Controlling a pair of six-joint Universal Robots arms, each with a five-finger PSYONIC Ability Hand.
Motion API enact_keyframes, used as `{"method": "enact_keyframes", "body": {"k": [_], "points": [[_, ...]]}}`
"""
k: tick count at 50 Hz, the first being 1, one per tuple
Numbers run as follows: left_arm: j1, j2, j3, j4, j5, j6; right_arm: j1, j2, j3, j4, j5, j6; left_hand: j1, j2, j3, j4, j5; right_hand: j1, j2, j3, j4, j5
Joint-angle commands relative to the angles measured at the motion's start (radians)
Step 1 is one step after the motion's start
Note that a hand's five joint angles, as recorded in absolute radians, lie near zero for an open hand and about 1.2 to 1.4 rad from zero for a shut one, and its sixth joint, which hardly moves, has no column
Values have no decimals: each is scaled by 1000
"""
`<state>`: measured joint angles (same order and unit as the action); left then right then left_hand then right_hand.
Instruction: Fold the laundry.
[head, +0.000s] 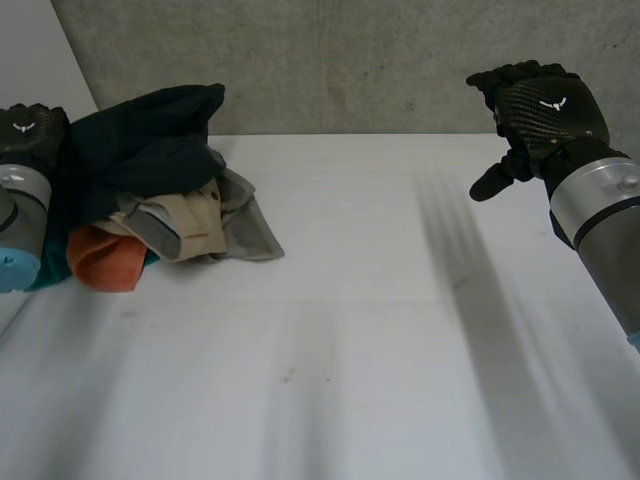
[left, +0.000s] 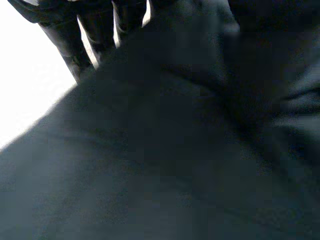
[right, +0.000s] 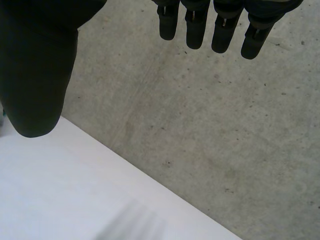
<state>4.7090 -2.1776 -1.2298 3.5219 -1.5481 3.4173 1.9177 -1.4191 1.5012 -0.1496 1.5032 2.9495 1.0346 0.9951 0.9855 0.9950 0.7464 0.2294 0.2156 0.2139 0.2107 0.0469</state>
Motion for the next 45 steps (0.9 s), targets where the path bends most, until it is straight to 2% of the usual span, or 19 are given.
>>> {"method": "enact_keyframes", "body": {"k": [1,3,7,12,16,18,21,24,25,28,33,42,45], "points": [[-76,146,-11,9,0,-64,-3,-14,5,-1,-1,-23,362,401,411,401,475,-55,-41,-39,-36,-47],[-116,188,-19,9,2,-93,-3,-20,1,-1,-1,-23,362,401,411,401,475,-55,-41,-39,-36,-47],[-274,310,-33,11,8,-189,-5,-35,-3,-2,-1,-24,362,401,411,401,475,-55,-41,-39,-36,-47],[-421,369,-31,14,13,-285,-5,-47,-4,-2,-1,-24,362,401,411,401,475,-55,-41,-39,-36,-47],[-539,302,-25,19,29,-325,-6,-50,-6,-2,-1,-26,362,401,411,401,475,-55,-41,-39,-36,-47],[-617,210,-14,20,49,-325,-15,-50,-6,-2,-1,-29,362,401,411,401,475,-55,-41,-39,-36,-47],[-691,98,0,19,83,-325,-34,-49,-4,-4,-1,-30,362,401,411,401,475,-55,-41,-39,-36,-47],[-707,26,7,16,98,-325,-58,-49,-3,-4,-3,-32,362,401,411,401,475,-55,-41,-39,-36,-47],[-708,-6,10,15,102,-323,-66,-47,-3,-4,-3,-33,284,323,333,323,397,-55,-41,-39,-36,-47],[-707,-25,10,11,95,-317,-80,-24,-13,1,-8,-49,-472,-432,-423,-432,-358,-55,-41,-39,-36,-47],[-704,45,-33,-18,95,-311,-86,67,-42,34,-37,-140,-765,-725,-716,-725,-651,-55,-41,-39,-36,-47],[-638,389,-261,-81,92,-297,-89,158,-88,191,-136,-349,-792,-752,-743,-752,-678,-55,-41,-39,-36,-47],[-636,438,-327,-96,92,-294,-89,192,-81,194,-184,-400,-777,-738,-728,-737,-663,-55,-41,-39,-36,-47]]}}
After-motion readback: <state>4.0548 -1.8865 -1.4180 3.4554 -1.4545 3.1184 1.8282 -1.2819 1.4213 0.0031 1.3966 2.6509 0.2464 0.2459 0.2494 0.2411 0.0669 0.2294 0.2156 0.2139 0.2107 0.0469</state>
